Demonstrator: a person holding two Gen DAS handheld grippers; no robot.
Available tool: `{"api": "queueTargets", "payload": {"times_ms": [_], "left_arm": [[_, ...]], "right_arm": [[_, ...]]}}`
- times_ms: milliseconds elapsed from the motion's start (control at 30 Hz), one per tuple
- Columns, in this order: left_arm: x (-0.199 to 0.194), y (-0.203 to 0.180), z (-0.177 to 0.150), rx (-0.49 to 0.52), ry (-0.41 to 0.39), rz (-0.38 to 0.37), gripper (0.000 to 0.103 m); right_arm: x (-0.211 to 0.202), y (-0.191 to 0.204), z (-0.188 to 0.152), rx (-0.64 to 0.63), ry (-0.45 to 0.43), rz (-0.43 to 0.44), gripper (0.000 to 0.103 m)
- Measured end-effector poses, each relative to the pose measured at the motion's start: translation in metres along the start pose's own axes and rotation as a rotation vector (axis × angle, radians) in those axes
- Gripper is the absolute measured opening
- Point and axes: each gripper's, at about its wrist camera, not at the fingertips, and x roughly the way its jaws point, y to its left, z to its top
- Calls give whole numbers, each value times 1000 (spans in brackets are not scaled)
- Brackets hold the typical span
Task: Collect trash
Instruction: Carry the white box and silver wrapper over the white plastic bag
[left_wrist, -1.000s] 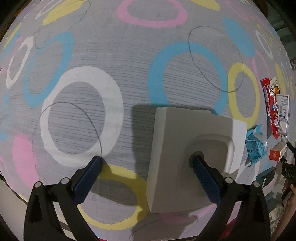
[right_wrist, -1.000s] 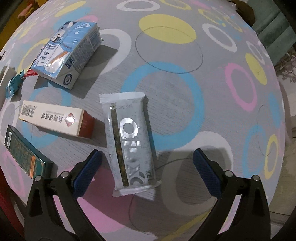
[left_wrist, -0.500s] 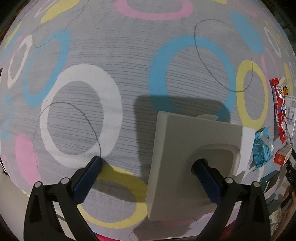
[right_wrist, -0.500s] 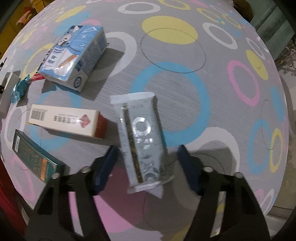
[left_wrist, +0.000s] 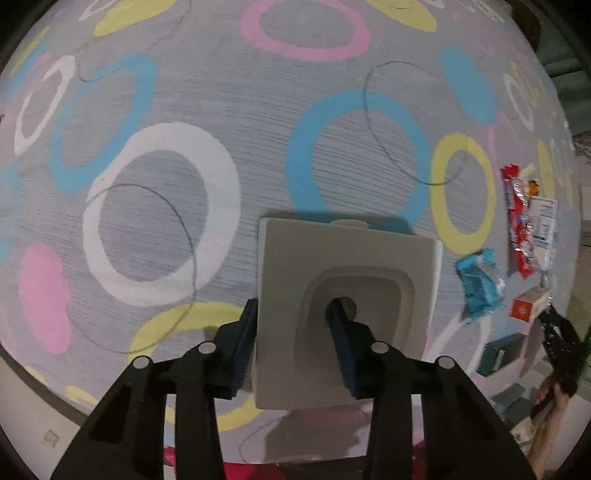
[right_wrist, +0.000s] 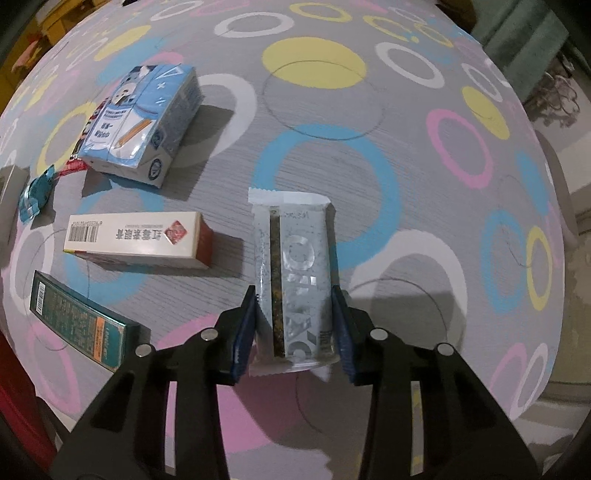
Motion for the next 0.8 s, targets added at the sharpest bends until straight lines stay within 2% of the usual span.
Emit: {"api": "queueTargets", "payload": {"times_ms": [100,267,367,467,533,667,800], "left_arm": [[-7,-2,-2,21,-22,12,37],[-22,-4,-12,11,-47,-18,37],[-48,-11,-41,45,-90,-3,37],[-65,-20,-56,73,-127,-5,37],[-82,-35,-85,103,-166,10,37],[-96,-43,-86,156,-221,11,37],[-116,-54,-115,214,-263,9,37]], "right_arm": [[-6,-2,-3,33,-11,-13,38],[-26,0,-8,73,-48,-22,38],[-44,8,-12,75,-80,-18,38],[-70,16,-23,81,-116,4,38],[-87,17,-31,67,-141,1,38],[-132,29,-50,48,-203,13,38],[-166,44,-73,35,-249,34,38]]}}
